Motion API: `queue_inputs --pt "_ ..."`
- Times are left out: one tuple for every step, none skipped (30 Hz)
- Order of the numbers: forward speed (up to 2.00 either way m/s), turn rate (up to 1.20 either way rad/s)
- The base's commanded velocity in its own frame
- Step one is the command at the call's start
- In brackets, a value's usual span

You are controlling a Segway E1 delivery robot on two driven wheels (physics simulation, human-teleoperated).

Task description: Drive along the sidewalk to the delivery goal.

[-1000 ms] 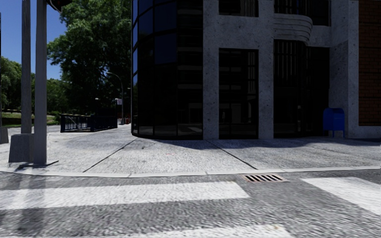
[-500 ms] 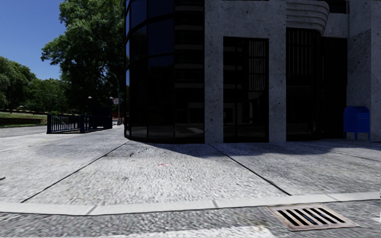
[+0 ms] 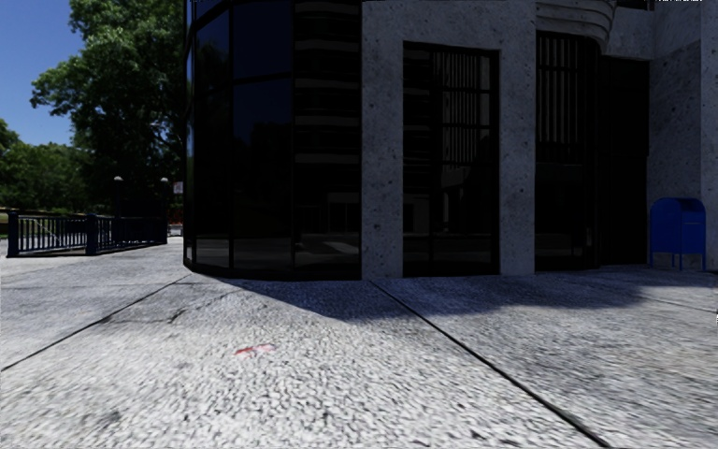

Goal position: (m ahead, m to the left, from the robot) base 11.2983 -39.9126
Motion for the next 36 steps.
queue_inputs --pt "1.74 -0.44" --pt "1.74 -0.44" --pt "1.7 -0.54" --pt "1.66 -0.6" --pt "1.63 -0.61" --pt "1.63 -0.61" --pt "1.6 -0.61" --pt "1.58 -0.61" --pt "1.58 -0.61" --pt "1.58 -0.61" --pt "1.56 -0.61" --pt "1.55 -0.61" --pt "1.51 -0.63" --pt "1.47 -0.65" --pt "1.47 -0.66" --pt "1.47 -0.66" --pt "1.46 -0.67" --pt "1.45 -0.67" --pt "1.45 -0.67" --pt "1.45 -0.67" --pt "1.45 -0.67" --pt "1.45 -0.67" --pt "1.45 -0.67" --pt "1.45 -0.67" --pt "1.45 -0.67" --pt "1.46 -0.72" --pt "1.46 -0.79" --pt "1.46 -0.82" --pt "1.46 -0.82" --pt "1.46 -0.82" --pt "1.46 -0.82" --pt "1.46 -0.82" --pt "1.47 -0.82" --pt "1.47 -0.82" --pt "1.47 -0.82" --pt "1.47 -0.82"
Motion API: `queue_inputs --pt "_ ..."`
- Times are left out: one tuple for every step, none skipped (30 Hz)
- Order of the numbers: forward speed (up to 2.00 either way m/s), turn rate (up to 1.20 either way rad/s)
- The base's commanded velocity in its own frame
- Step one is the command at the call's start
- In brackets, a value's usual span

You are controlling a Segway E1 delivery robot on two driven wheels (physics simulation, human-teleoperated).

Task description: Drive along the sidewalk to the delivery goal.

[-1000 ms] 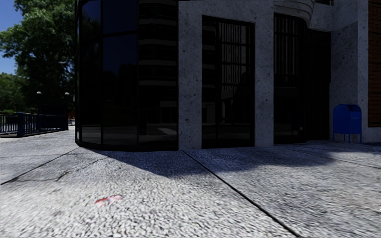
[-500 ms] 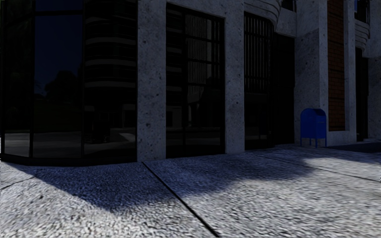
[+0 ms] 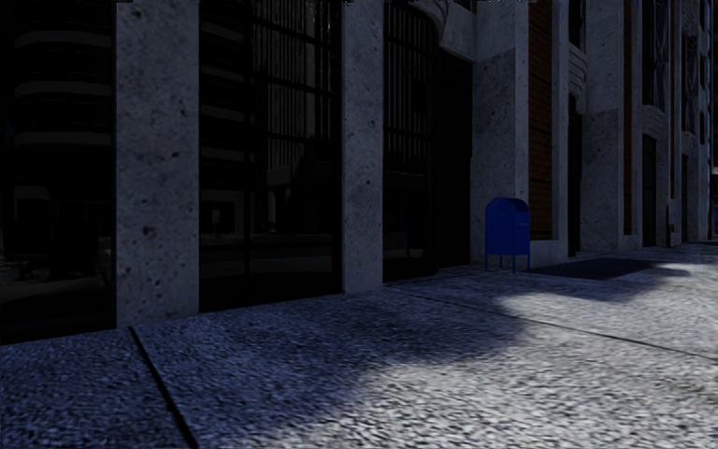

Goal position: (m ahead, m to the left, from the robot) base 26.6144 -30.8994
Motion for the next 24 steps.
queue_inputs --pt "1.47 -0.82" --pt "1.48 -0.82" --pt "1.54 -0.82" --pt "1.56 -0.82" --pt "1.56 -0.82" --pt "1.57 -0.82" --pt "1.57 -0.82" --pt "1.57 -0.82" --pt "1.57 -0.82" --pt "1.57 -0.82" --pt "1.58 -0.82" --pt "1.58 -0.82" --pt "1.58 -0.82" --pt "1.58 -0.82" --pt "1.58 -0.82" --pt "1.58 -0.82" --pt "1.69 -0.82" --pt "2.0 -0.82" --pt "2.0 -0.82" --pt "2.0 -0.82" --pt "2.0 -0.82" --pt "2.0 -0.82" --pt "2.0 -0.81" --pt "2.0 -0.81"
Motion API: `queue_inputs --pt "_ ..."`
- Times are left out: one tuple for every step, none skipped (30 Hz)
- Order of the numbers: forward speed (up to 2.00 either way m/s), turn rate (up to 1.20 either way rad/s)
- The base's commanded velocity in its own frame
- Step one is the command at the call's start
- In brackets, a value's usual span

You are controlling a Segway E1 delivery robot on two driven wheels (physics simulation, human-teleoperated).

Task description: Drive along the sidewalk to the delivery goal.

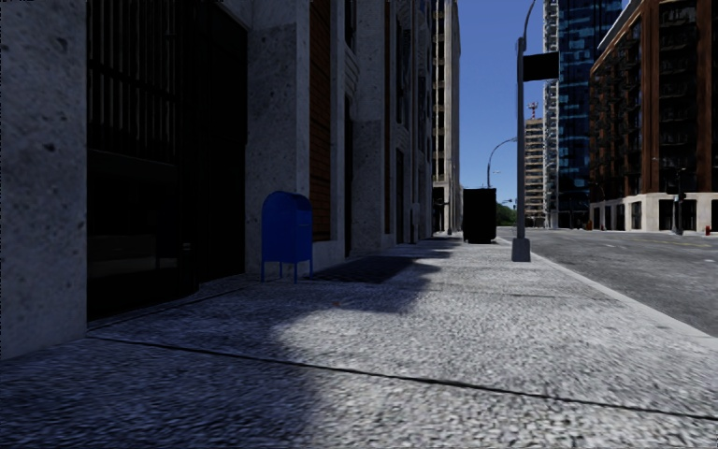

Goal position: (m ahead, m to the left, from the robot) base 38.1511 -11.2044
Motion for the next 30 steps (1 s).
queue_inputs --pt "2.0 -0.81" --pt "2.0 -0.75" --pt "2.0 -0.71" --pt "2.0 -0.68" --pt "2.0 -0.68" --pt "2.0 -0.65" --pt "2.0 -0.61" --pt "2.0 -0.59" --pt "2.0 -0.57" --pt "2.0 -0.57" --pt "2.0 -0.49" --pt "2.0 -0.01" --pt "2.0 0.0" --pt "2.0 0.0" --pt "2.0 0.0" --pt "2.0 0.0" --pt "2.0 0.0" --pt "2.0 0.0" --pt "2.0 0.0" --pt "2.0 0.0" --pt "2.0 0.0" --pt "2.0 0.0" --pt "2.0 0.0" --pt "2.0 0.0" --pt "2.0 0.0" --pt "2.0 0.0" --pt "2.0 0.0" --pt "2.0 0.0" --pt "2.0 0.0" --pt "2.0 0.0"
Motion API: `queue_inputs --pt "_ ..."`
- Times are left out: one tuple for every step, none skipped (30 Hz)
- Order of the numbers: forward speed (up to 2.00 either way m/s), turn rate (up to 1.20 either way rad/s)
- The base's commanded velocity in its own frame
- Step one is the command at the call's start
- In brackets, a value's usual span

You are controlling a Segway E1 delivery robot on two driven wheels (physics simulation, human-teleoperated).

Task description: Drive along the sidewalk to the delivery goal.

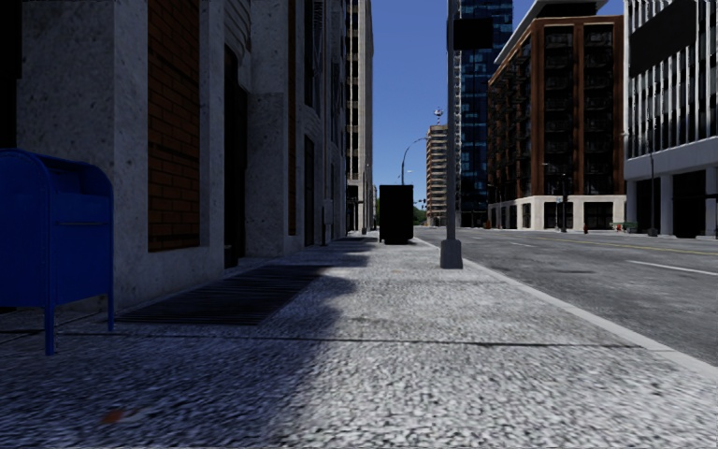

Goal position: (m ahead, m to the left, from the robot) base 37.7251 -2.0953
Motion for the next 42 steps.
queue_inputs --pt "2.0 0.0" --pt "2.0 0.0" --pt "2.0 0.0" --pt "2.0 0.0" --pt "2.0 0.0" --pt "2.0 0.0" --pt "2.0 0.0" --pt "2.0 0.0" --pt "2.0 0.0" --pt "2.0 0.0" --pt "2.0 0.0" --pt "2.0 0.0" --pt "2.0 0.0" --pt "2.0 0.0" --pt "2.0 0.0" --pt "2.0 0.0" --pt "2.0 0.0" --pt "2.0 0.0" --pt "2.0 0.0" --pt "2.0 0.0" --pt "2.0 0.0" --pt "2.0 0.0" --pt "2.0 0.0" --pt "2.0 0.0" --pt "2.0 0.0" --pt "2.0 0.0" --pt "2.0 0.0" --pt "2.0 0.0" --pt "2.0 0.0" --pt "2.0 0.0" --pt "2.0 0.0" --pt "2.0 0.0" --pt "2.0 0.0" --pt "2.0 0.0" --pt "2.0 0.0" --pt "2.0 0.0" --pt "2.0 0.0" --pt "2.0 0.0" --pt "2.0 0.0" --pt "2.0 0.0" --pt "2.0 0.0" --pt "2.0 0.0"
